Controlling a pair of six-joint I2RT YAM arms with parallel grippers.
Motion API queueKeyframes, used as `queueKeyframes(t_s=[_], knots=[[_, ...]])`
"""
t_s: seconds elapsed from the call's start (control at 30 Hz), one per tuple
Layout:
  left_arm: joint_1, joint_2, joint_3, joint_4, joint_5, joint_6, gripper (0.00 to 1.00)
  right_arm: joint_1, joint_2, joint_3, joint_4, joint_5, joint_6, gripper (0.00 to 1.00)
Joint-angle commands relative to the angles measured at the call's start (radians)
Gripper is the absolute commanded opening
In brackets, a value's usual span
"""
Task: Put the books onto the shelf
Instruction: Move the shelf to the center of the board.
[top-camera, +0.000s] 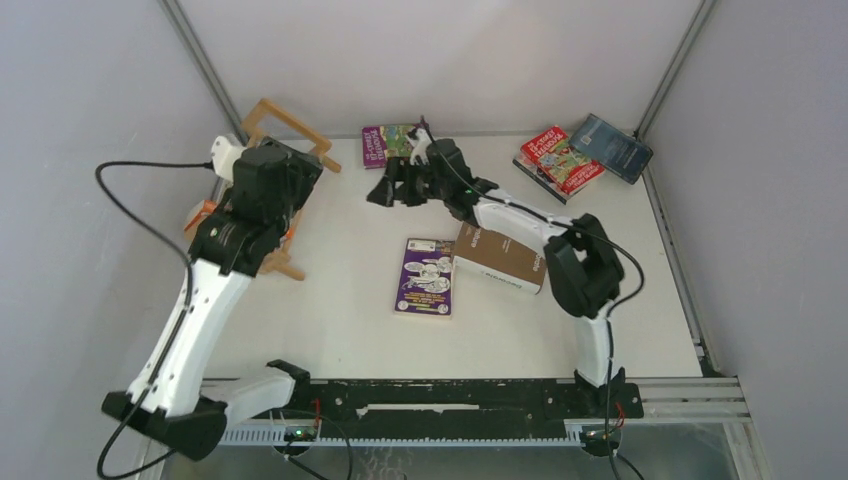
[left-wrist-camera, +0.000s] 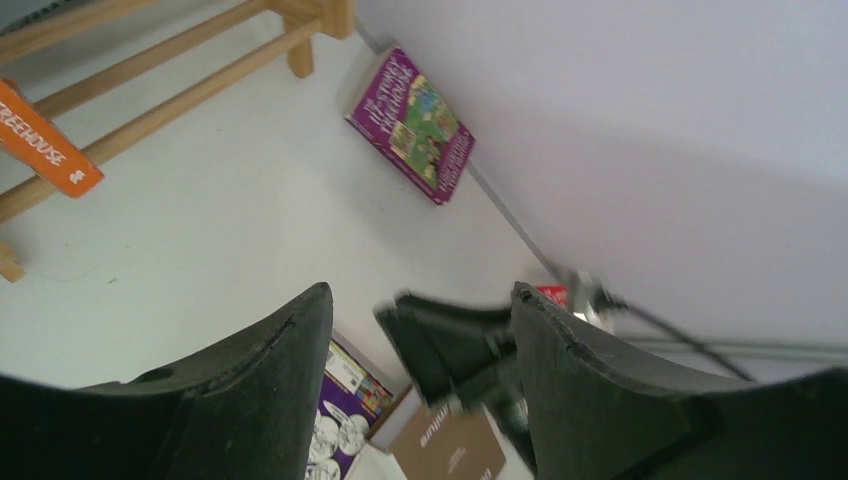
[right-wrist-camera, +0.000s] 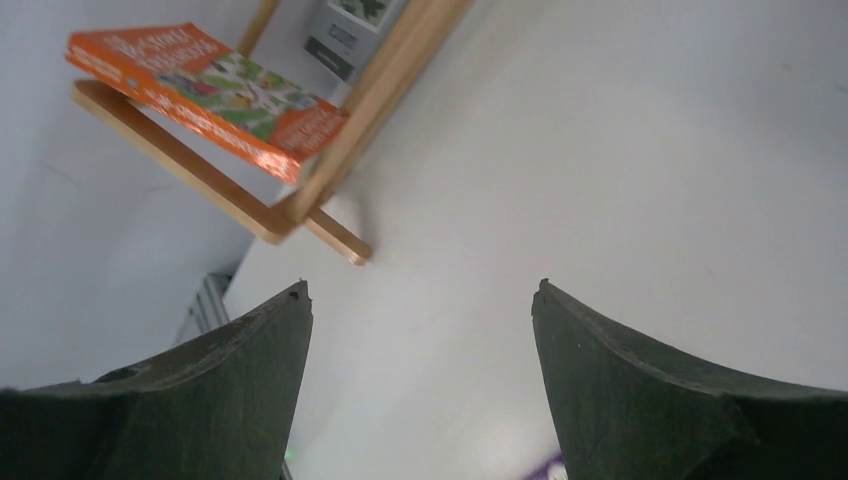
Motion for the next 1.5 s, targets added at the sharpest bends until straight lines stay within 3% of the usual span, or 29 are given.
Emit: queueKeyframes(t_s=[0.0, 0.13, 0.3, 0.6, 0.97, 1.1, 1.3, 1.47], knots=[[-0.067, -0.118, -0.070, 0.048, -0.013, 0.095, 0.70, 0.051, 0.172, 0.293, -0.051, -0.110, 0.125, 0.86], [-0.103, -0.230, -0.144, 0.013, -0.002, 0.088, 0.70, 0.105, 0.371, 0.607, -0.184, -0.117, 0.178, 0.87], [-0.124, -0.346, -0.187, -0.051, 0.005, 0.113, 0.70, 0.131, 0.586, 0.873, -0.218, -0.102, 0.332, 0.86], [-0.137, -0.420, -0.247, -0.101, 0.042, 0.096, 0.71, 0.142, 0.790, 1.042, -0.143, -0.113, 0.521, 0.86], [-0.146, -0.425, -0.306, -0.073, 0.026, 0.079, 0.70, 0.137, 0.888, 1.104, 0.006, -0.114, 0.648, 0.85], [-0.146, -0.439, -0.308, -0.066, -0.013, 0.086, 0.70, 0.148, 0.798, 0.997, 0.002, -0.123, 0.524, 0.85], [-0.146, -0.454, -0.288, -0.064, -0.043, 0.113, 0.70, 0.169, 0.470, 0.552, 0.065, -0.076, 0.187, 0.84], [-0.146, -0.471, -0.286, -0.065, -0.018, 0.098, 0.70, 0.209, 0.294, 0.257, 0.152, -0.056, -0.025, 0.81]])
